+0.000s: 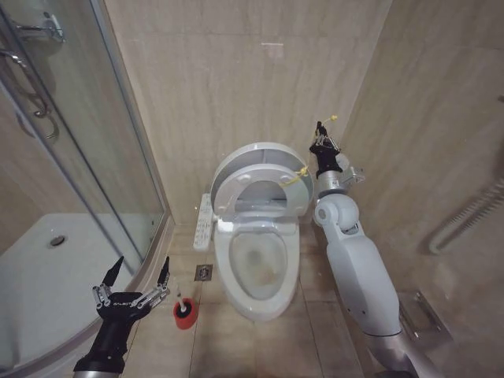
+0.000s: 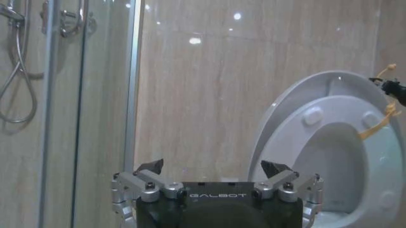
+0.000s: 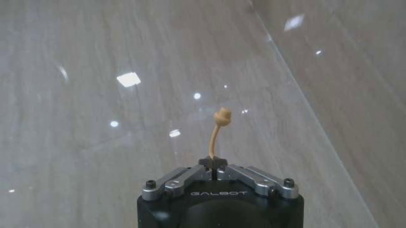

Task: Open the toilet lid, clean the toilet bowl with a toilet brush, close the toilet lid, and flush.

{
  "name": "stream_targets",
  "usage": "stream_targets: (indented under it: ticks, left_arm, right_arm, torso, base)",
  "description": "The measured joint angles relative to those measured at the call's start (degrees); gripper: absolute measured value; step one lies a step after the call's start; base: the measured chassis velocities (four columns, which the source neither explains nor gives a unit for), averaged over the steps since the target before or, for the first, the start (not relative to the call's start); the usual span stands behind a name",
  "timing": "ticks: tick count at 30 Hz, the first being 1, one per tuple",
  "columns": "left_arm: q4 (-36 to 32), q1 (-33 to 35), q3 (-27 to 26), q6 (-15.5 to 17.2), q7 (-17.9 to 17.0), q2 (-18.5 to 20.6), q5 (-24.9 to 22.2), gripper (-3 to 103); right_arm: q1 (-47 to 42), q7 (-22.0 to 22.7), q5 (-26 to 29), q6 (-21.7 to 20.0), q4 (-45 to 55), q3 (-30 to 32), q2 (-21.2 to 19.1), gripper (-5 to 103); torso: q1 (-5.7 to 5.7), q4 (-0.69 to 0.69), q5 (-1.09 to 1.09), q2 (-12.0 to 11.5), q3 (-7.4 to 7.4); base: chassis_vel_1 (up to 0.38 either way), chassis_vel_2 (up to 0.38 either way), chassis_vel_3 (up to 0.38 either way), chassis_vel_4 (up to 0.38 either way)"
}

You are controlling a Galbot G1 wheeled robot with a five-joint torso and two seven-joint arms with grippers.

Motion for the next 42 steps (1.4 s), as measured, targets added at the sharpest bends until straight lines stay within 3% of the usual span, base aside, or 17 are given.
stream_targets:
  ticks: [14,28,42]
  left_arm:
    - [0.0,0.0,0.0,0.0,0.0,0.0,0.0,100]
    - [0.0,0.0,0.0,0.0,0.0,0.0,0.0,100]
    - [0.0,0.0,0.0,0.0,0.0,0.0,0.0,100]
  right_arm:
    - [1.4,-0.7,-1.0,0.1,-1.9,1.2,-3.2,0]
    - [10.0,-1.0,-4.9,3.7,-12.5,-1.2,-0.4,0]
    - [17.0,-1.8,-6.5,5.0,-20.5,-3.6,-0.5,0]
  torso:
    - [-0.05,-0.01,0.02,0.0,-0.02]
    - [0.0,0.01,0.0,0.0,0.0]
    - [-0.01,0.0,0.0,0.0,0.0]
  base:
    - [-0.068,0.062,0.056,-0.057]
    - [0.007,-0.012,-0.012,0.007]
    - [0.0,0.0,0.0,0.0]
